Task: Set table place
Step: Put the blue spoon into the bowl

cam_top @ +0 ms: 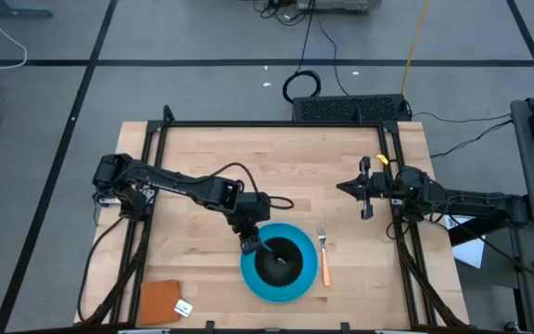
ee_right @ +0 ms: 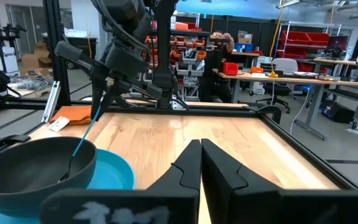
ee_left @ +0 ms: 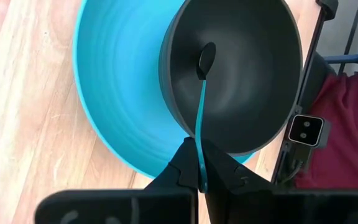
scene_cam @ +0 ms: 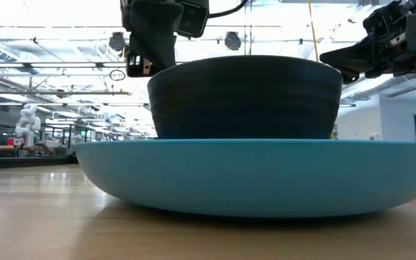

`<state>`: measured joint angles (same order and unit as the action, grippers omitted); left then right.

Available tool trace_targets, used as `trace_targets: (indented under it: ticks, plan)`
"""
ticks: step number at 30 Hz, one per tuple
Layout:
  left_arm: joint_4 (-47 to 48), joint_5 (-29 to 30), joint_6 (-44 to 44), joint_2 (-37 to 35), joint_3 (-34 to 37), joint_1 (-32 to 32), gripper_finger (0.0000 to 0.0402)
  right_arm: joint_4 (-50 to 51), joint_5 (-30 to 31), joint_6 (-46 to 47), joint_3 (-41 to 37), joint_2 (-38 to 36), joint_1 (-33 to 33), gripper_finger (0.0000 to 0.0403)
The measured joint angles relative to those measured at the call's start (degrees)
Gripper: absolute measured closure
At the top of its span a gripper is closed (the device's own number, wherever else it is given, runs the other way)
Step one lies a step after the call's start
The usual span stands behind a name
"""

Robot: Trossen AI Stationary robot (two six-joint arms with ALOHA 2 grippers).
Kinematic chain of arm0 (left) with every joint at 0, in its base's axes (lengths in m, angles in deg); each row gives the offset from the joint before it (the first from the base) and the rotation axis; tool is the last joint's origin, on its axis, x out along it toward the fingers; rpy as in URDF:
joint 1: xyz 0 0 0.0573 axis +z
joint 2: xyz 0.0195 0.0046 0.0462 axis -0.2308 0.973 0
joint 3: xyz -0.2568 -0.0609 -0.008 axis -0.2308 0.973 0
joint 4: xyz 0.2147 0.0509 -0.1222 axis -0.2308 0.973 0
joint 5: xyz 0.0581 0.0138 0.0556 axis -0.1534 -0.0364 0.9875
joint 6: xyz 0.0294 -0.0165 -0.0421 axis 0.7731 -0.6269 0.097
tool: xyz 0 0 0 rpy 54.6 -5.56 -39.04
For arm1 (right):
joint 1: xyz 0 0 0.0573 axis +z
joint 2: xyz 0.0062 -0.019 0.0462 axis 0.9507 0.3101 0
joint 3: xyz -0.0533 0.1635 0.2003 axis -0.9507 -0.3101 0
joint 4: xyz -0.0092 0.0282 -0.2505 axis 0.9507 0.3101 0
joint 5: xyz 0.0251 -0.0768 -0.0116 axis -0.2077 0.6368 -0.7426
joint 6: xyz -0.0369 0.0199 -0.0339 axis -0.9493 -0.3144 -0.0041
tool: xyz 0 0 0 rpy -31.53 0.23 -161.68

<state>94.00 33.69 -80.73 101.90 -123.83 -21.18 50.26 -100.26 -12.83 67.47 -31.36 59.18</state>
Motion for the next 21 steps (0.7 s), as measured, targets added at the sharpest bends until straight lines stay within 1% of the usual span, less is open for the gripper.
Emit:
trace_targets:
  ticks: [8,15,21]
  plan:
    - [-0.22,-0.04,-0.72,1.56,0.02,-0.36,0.0398,0.00,0.00,-0.02,0.00,-0.02,0.00,0.0403]
    - [-2.24,-2.68,-0.18,3.98,-0.07,-0.58,0.0398,-0.42,-0.02,0.11,0.00,0.22,0.00,0.0403]
    - [-2.49,-2.80,-0.62,4.33,-0.07,-0.87,0.0398,-0.59,-0.02,0.13,0.00,0.44,-0.02,0.0403]
